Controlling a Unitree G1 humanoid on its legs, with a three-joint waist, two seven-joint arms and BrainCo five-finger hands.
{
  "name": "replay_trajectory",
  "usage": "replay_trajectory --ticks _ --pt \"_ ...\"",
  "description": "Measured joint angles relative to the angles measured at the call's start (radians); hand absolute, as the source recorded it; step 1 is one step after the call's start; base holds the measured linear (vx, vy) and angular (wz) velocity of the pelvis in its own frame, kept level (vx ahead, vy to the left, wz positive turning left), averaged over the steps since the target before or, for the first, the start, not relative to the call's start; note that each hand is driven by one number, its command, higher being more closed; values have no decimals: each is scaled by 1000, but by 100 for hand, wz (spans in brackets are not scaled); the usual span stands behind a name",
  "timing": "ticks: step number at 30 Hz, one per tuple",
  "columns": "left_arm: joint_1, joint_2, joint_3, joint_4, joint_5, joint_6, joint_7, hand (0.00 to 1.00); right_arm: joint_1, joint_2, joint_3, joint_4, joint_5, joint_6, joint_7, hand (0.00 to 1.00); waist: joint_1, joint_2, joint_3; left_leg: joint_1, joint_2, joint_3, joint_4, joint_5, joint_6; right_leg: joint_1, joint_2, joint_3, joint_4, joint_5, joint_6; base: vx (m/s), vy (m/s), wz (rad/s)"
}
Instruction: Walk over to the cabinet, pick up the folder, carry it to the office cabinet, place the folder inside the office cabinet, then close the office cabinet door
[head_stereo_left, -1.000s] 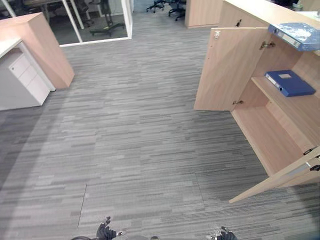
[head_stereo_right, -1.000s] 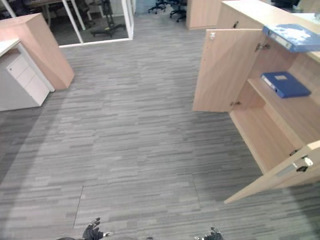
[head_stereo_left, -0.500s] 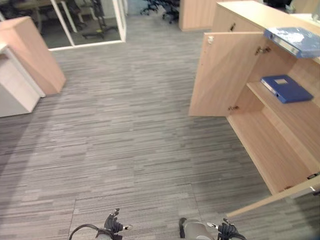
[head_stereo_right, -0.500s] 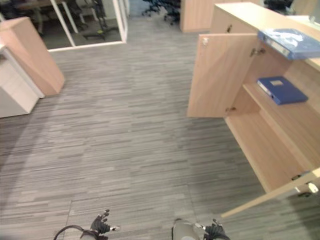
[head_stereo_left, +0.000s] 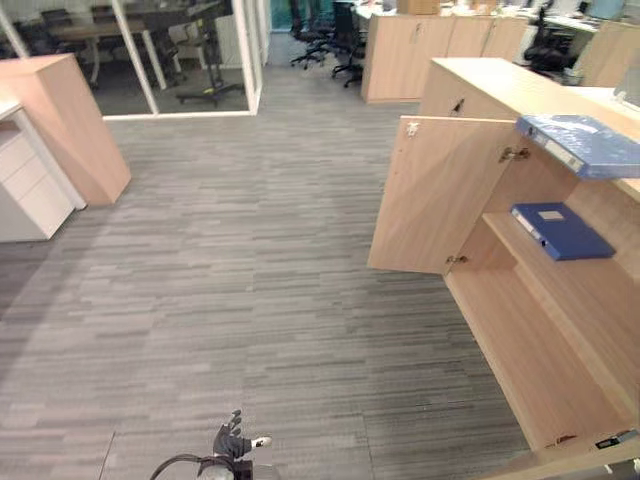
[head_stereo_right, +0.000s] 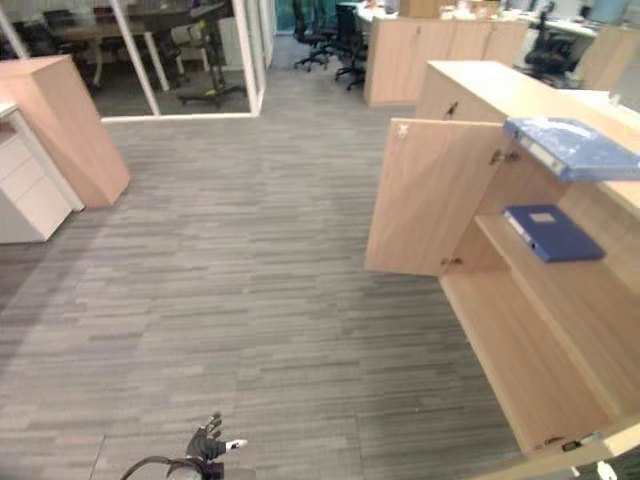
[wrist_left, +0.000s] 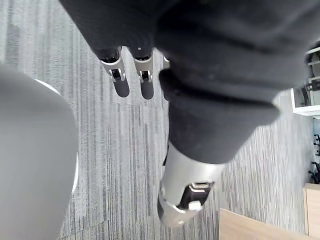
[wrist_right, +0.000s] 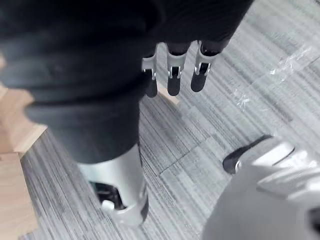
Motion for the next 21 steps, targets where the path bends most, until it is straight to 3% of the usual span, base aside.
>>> replay_trajectory --ticks 3,5,6,7,8,10,14,18,21 --pt "-5 0 -14 -5 -8 -4 9 0 -27 -8 51 -1 2 -1 0 0 11 -1 9 -43 -93 -73 -315 -21 -18 22 -67 85 -11 -17 28 162 204 -82" --pt "-7 2 -19 -4 -9 -7 15 0 -28 -18 92 -3 6 -3 0 0 11 2 10 -52 -125 -178 -544 21 -27 23 -85 114 -12 -46 54 158 305 -47" --pt "-9 3 -18 -2 -12 -9 15 0 -28 -22 121 -4 7 -5 -1 0 13 2 13 -45 -129 -216 -615 113 -47 31 -90 135 -3 -72 70 217 334 -45" --pt "-11 2 -16 1 -18 -9 15 0 -31 -23 150 -5 8 -5 -2 0 17 6 11 -22 -147 -216 -646 200 -52 39 -101 159 -3 -90 86 288 387 -50" --pt "-15 7 -16 1 -24 -9 15 0 -36 -21 153 -5 8 -6 -1 0 18 -5 18 -15 -163 -214 -645 205 -50 44 -113 175 -6 -94 89 255 312 -54" --pt "-22 10 7 10 -43 -8 14 0 -37 -8 152 -8 11 -6 1 0 17 -25 19 -10 -202 -204 -620 189 -15 44 -149 210 7 -94 90 227 294 -46" --pt "-17 9 29 27 -49 -6 14 0 -31 -4 153 -22 9 -4 19 0 15 -29 5 62 -218 -113 -629 156 49 28 -168 313 74 -94 90 179 232 -59" --pt "-17 17 19 45 -37 0 12 0 -31 -4 152 -22 -5 -2 33 0 13 -29 -25 104 -233 -43 -665 137 69 -19 -179 378 136 -103 106 99 126 -77" --pt "-14 17 -4 44 -28 2 10 0 -28 -3 128 -32 -6 2 40 0 8 -32 -25 173 -266 12 -735 126 87 -133 -161 409 398 -149 191 70 56 -70"
